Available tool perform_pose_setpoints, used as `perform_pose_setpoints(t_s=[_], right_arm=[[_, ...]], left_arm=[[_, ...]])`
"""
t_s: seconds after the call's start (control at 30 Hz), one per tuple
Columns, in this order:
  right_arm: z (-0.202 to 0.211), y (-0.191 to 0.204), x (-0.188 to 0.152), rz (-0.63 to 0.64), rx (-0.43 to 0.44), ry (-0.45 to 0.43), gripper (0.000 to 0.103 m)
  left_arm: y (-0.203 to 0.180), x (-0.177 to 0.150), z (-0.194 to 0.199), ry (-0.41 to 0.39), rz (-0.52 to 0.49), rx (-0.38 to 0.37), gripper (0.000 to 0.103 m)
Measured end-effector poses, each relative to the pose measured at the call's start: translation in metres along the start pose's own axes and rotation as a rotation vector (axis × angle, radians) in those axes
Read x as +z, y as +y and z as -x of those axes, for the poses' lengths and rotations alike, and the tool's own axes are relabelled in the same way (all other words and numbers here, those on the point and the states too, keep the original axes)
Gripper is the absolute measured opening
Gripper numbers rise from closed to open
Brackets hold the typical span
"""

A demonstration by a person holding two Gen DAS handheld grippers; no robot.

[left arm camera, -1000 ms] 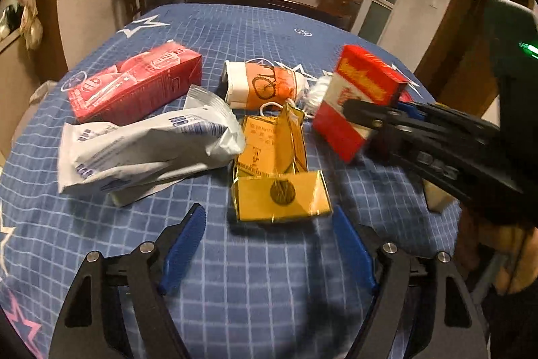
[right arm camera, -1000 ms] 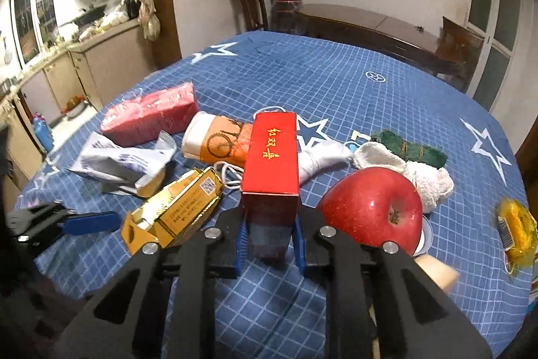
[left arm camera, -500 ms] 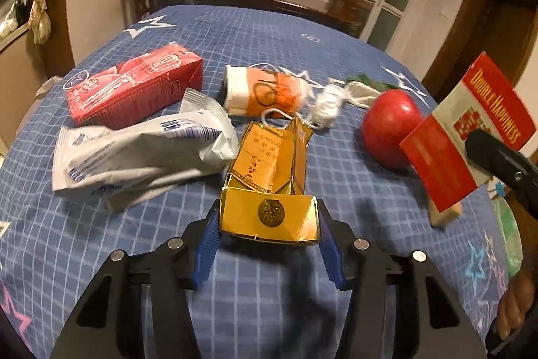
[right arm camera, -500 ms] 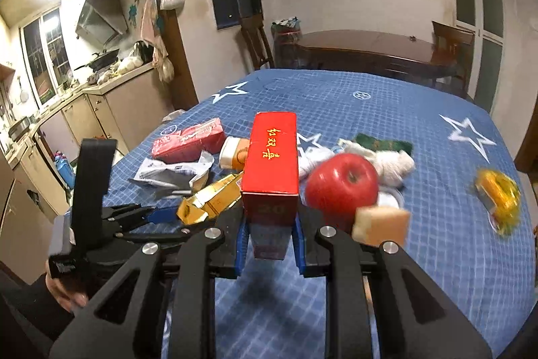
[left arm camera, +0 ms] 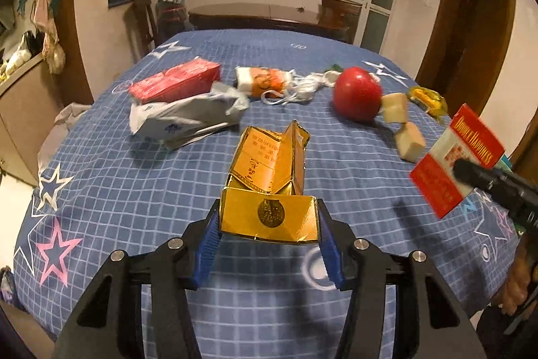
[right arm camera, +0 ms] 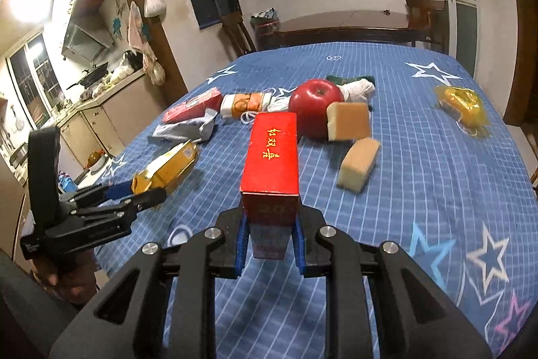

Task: Collect trash
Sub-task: 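Lift the red box and gold box and carry both over the green bin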

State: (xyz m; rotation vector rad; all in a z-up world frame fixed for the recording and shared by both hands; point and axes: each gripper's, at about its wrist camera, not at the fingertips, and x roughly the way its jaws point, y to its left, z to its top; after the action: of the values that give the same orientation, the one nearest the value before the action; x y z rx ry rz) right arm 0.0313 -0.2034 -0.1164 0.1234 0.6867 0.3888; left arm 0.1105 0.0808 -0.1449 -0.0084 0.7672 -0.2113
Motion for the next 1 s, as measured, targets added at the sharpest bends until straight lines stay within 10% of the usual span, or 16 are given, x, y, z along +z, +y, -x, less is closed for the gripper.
perform_pose_setpoints(t_s=[1.0], right_arm=[[0.113, -0.091, -0.014, -0.135, -0.271, -0.212, 0.02]], left_arm=[[-0.185, 0.05, 0.027, -0.189, -0.352, 0.005, 0.054]])
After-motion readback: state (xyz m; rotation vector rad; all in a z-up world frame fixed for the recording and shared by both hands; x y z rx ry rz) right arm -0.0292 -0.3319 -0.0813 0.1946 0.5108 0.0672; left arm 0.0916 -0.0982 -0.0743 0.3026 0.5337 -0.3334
